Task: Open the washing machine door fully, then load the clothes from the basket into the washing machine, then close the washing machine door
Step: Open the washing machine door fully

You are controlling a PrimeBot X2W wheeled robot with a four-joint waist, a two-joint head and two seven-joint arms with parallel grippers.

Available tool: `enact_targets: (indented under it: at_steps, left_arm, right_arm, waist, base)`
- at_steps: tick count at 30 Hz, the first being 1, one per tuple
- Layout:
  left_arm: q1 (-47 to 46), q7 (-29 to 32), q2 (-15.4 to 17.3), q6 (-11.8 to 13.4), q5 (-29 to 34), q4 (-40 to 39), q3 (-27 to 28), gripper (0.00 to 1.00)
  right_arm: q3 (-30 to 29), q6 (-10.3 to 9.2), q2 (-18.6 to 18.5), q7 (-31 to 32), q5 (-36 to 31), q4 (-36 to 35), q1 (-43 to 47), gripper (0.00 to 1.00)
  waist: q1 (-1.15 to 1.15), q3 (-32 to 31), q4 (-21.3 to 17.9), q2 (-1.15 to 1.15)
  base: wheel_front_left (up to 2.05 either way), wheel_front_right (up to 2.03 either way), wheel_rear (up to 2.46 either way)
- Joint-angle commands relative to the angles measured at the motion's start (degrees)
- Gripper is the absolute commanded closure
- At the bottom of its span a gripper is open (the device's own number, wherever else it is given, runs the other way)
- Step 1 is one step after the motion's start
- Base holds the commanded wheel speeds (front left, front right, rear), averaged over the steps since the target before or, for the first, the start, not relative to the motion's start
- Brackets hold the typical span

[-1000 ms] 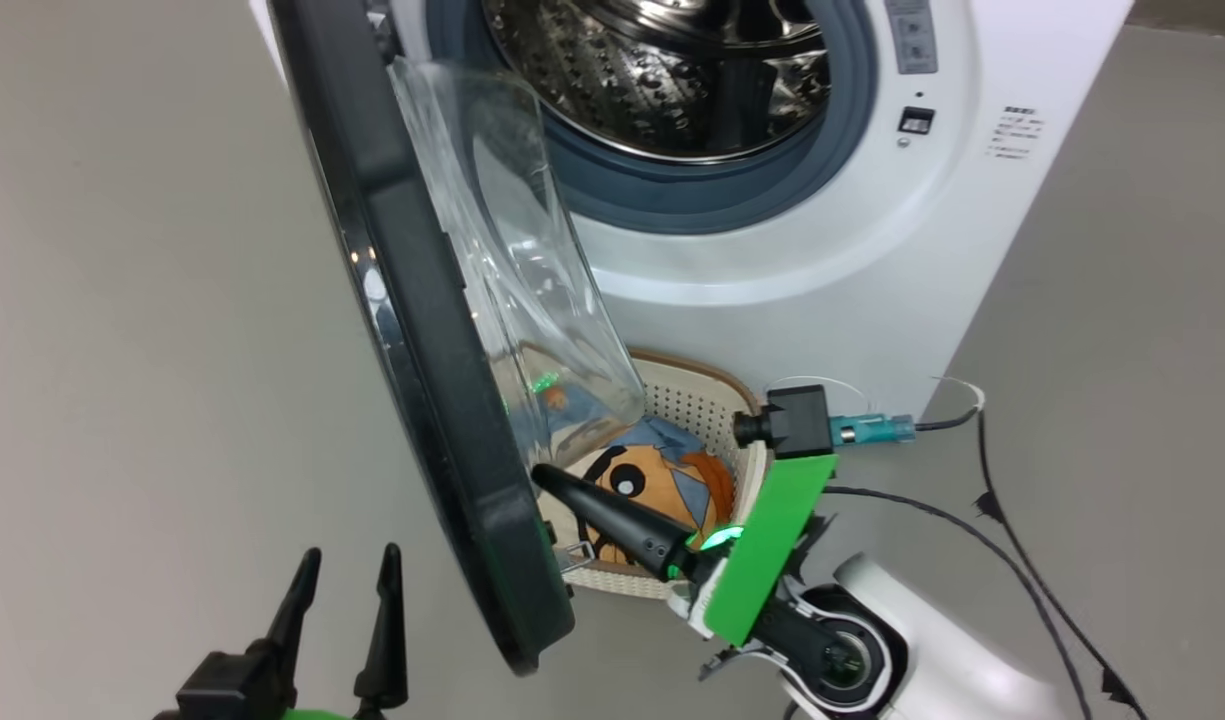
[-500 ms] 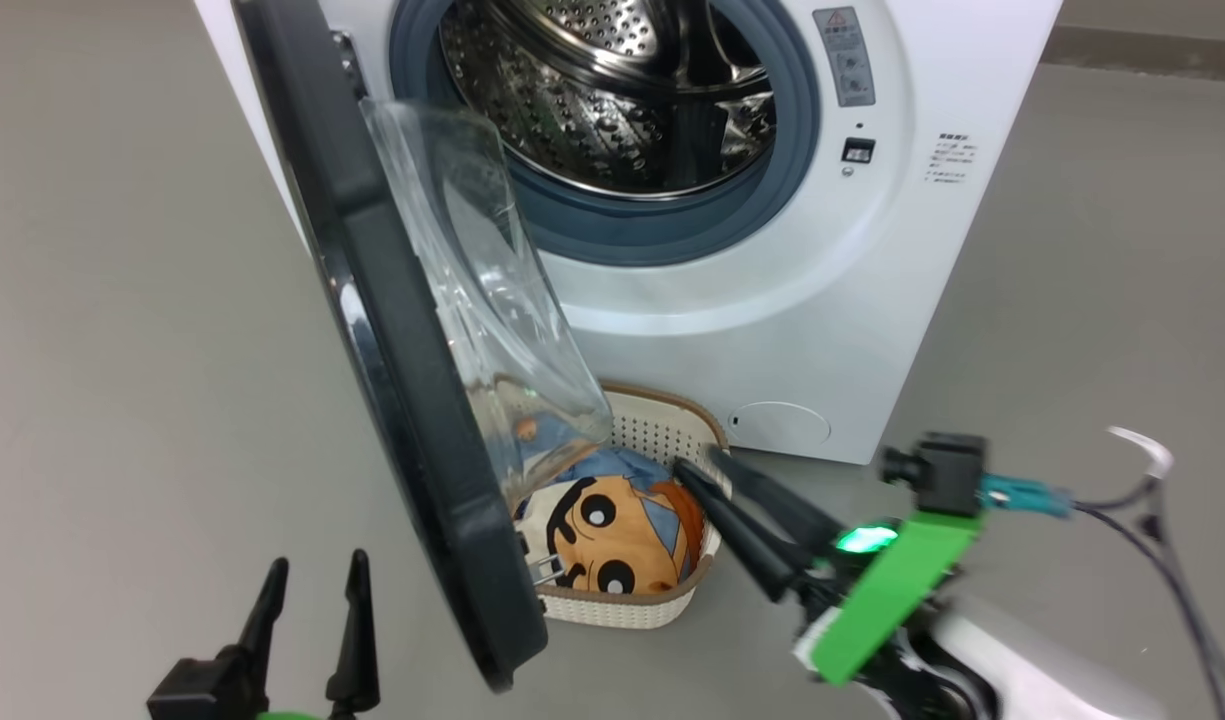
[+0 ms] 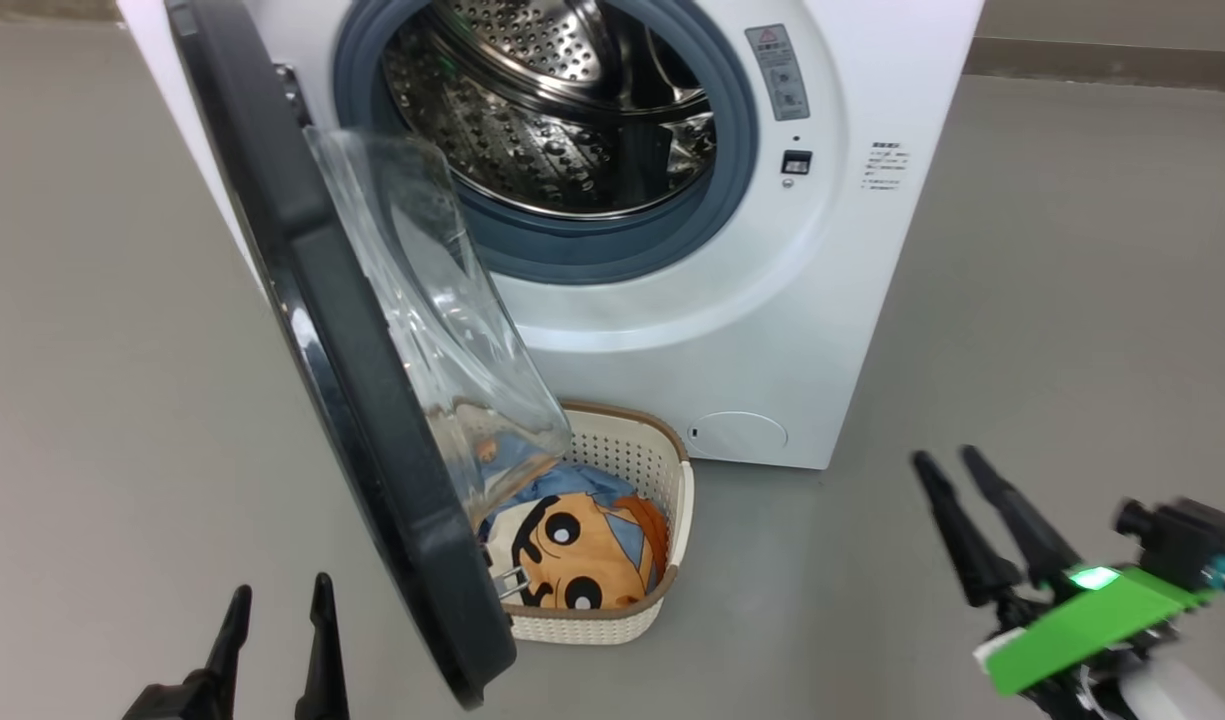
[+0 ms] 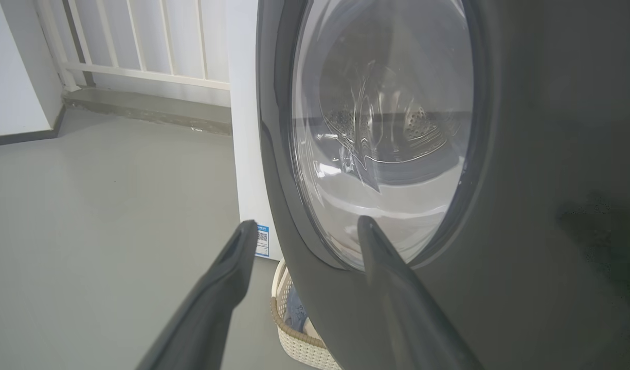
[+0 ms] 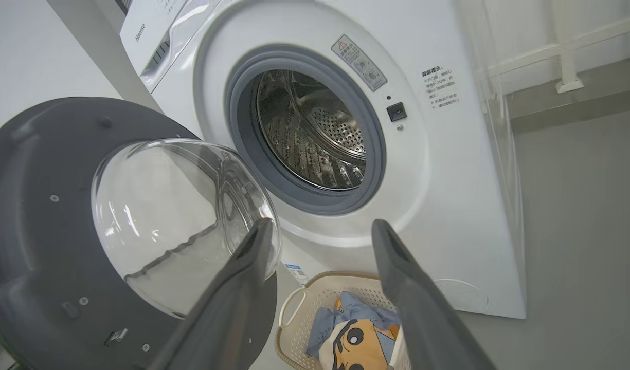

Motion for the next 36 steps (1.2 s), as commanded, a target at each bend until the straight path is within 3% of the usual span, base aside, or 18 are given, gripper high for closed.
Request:
enact_targets:
  at_steps: [1,12,25,36]
  left_arm:
    - [-0.7,-0.4,0.7,-0.1,0.7,-1.4,2.1,0.00]
    - [0.2,-0.4,0.7,-0.5,1.2,-1.2,3.0,0.00]
    - [1.4,-0.4,0.7,-1.4,1.7,-1.2,4.2,0.00]
    - [2.6,-0.4,0.7,-1.9,2.2,-1.4,5.1,0.00]
  right_arm:
    - [-1.6,0.17,-0.2,-0.7,-2.6,-1.8,1.6,0.00]
    - [-12.2,0.17,5.2,-0.7,-12.9,-4.1,11.1,0.00]
    - [-19.5,0.17,11.2,-0.7,-24.7,-6.3,17.9,0.00]
    - [-23.4,0.17,13.8,-0.7,-31.2,-5.7,19.8,0.00]
  waist:
    - [0.00,-0.2,-0.4,0.00]
    - [0.00,-1.2,-2.0,0.00]
    - [0.00,-2.1,-4.7,0.00]
    - [0.00,-2.5,-6.1,0.00]
  base:
    - [0.00,0.00,0.00]
    - [0.00,0.00,0.00]
    - [0.00,0.00,0.00]
    - [0.00,0.00,0.00]
